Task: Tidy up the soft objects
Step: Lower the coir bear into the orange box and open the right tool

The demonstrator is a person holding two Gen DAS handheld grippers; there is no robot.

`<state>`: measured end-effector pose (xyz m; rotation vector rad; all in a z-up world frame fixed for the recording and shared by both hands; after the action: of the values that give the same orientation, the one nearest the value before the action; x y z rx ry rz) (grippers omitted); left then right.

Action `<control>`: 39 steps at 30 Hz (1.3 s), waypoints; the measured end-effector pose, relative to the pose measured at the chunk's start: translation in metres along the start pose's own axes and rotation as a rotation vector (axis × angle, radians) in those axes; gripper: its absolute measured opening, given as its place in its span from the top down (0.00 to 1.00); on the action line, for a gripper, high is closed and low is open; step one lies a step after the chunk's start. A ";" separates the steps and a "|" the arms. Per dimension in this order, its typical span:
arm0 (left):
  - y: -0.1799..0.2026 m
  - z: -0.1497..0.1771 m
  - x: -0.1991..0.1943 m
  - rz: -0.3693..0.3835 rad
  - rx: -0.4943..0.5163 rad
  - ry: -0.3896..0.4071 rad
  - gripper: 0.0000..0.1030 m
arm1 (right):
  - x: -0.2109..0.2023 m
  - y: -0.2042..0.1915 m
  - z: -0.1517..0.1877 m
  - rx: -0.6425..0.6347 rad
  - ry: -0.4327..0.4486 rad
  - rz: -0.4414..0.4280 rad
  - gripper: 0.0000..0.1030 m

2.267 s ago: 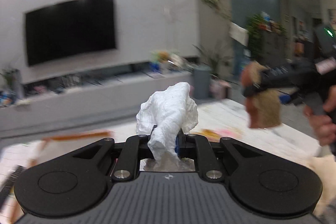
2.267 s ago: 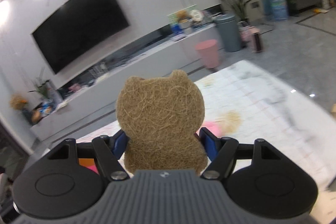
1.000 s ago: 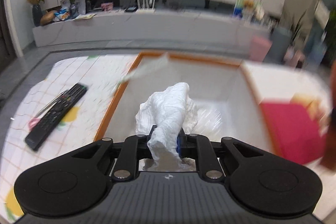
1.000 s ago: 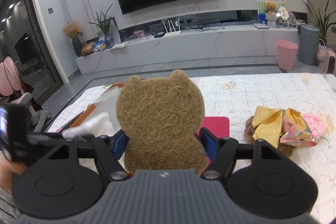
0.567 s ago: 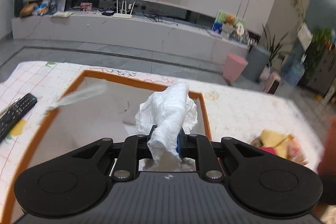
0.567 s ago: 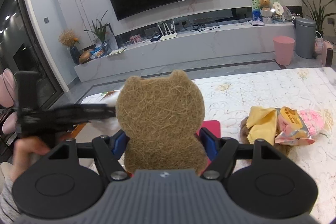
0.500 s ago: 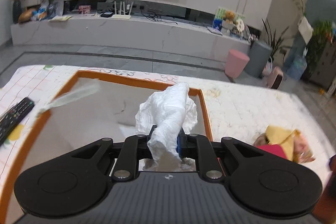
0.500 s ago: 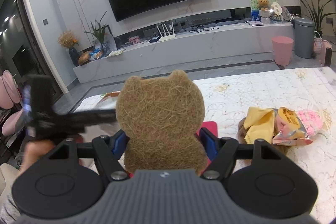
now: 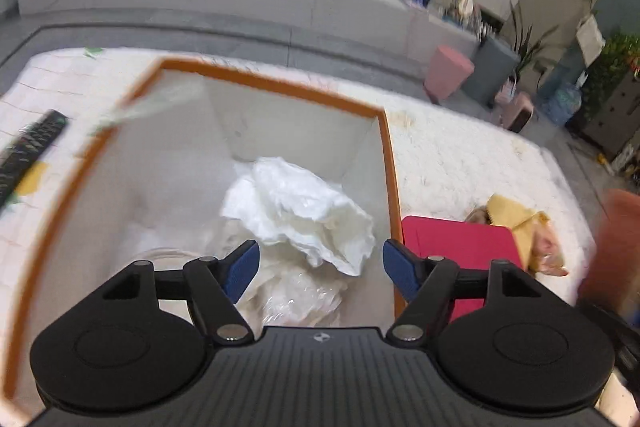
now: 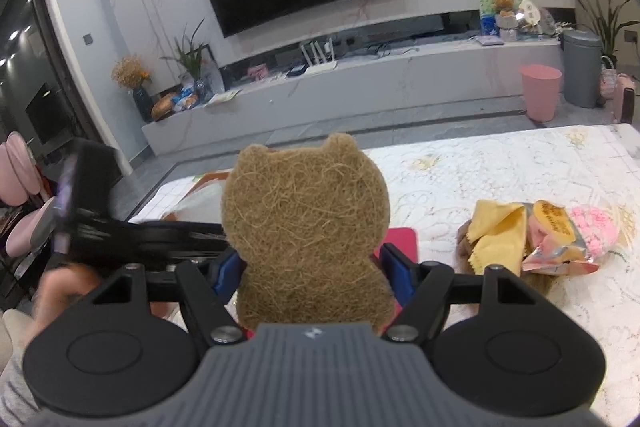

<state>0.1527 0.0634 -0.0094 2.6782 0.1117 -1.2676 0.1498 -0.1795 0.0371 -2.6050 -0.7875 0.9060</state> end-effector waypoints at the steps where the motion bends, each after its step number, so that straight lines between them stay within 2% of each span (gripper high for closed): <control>1: -0.006 0.003 -0.014 -0.022 0.008 0.036 0.20 | 0.002 -0.002 -0.002 0.004 -0.009 -0.002 0.32; 5: -0.027 0.015 -0.054 -0.224 0.066 0.155 0.20 | 0.007 -0.018 -0.021 -0.008 -0.011 -0.023 0.32; 8: -0.043 0.019 -0.067 -0.335 0.092 0.233 0.20 | 0.021 -0.036 -0.041 -0.019 -0.029 -0.040 0.32; 10: -0.056 0.021 -0.071 -0.370 0.099 0.272 0.20 | 0.042 -0.049 -0.054 -0.029 -0.079 -0.034 0.32; 12: -0.067 0.019 -0.071 -0.379 0.101 0.291 0.20 | 0.064 -0.060 -0.063 -0.044 -0.138 -0.014 0.32; 14: -0.078 0.015 -0.068 -0.376 0.095 0.306 0.20 | 0.087 -0.072 -0.065 -0.038 -0.218 -0.031 0.32; 16: -0.085 0.015 -0.067 -0.381 0.068 0.365 0.20 | 0.111 -0.086 -0.058 -0.018 -0.317 -0.083 0.32; 18: -0.085 0.014 -0.062 -0.400 0.073 0.375 0.20 | 0.135 -0.099 -0.044 -0.014 -0.393 -0.090 0.32; 19: -0.087 0.014 -0.059 -0.417 0.084 0.364 0.25 | 0.145 -0.104 -0.036 -0.011 -0.404 -0.061 0.32; 21: -0.092 0.014 -0.053 -0.492 0.077 0.371 0.25 | 0.164 -0.110 -0.020 0.014 -0.417 -0.004 0.32; 22: -0.097 0.015 -0.050 -0.522 0.056 0.385 0.25 | 0.171 -0.112 -0.013 0.051 -0.427 0.001 0.32; 24: -0.106 0.013 -0.046 -0.552 0.033 0.363 0.25 | 0.187 -0.109 -0.001 0.133 -0.459 0.005 0.32; 28: -0.127 0.007 -0.042 -0.549 -0.075 0.316 0.25 | 0.211 -0.105 0.016 0.226 -0.512 0.000 0.32; 33: -0.140 0.009 -0.042 -0.481 -0.135 0.276 0.25 | 0.231 -0.103 0.032 0.305 -0.543 0.053 0.32; 36: -0.142 0.010 -0.045 -0.440 -0.151 0.267 0.25 | 0.240 -0.105 0.031 0.291 -0.545 0.059 0.32; 39: -0.145 0.012 -0.046 -0.424 -0.165 0.259 0.25 | 0.246 -0.114 0.031 0.182 -0.543 0.099 0.32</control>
<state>0.0940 0.2040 0.0006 2.7432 0.8171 -0.9401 0.2456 0.0576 -0.0598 -2.2731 -0.6560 1.6673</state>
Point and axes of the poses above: each gripper's, at about its wrist camera, not at the fingertips, and x roughly the way its jaws point, y to its right, z to its underside, the point moved 1 cm from there along x, roughly the way its jaws point, and after that the axes turned 10 degrees about -z, right-handed, at the moved point
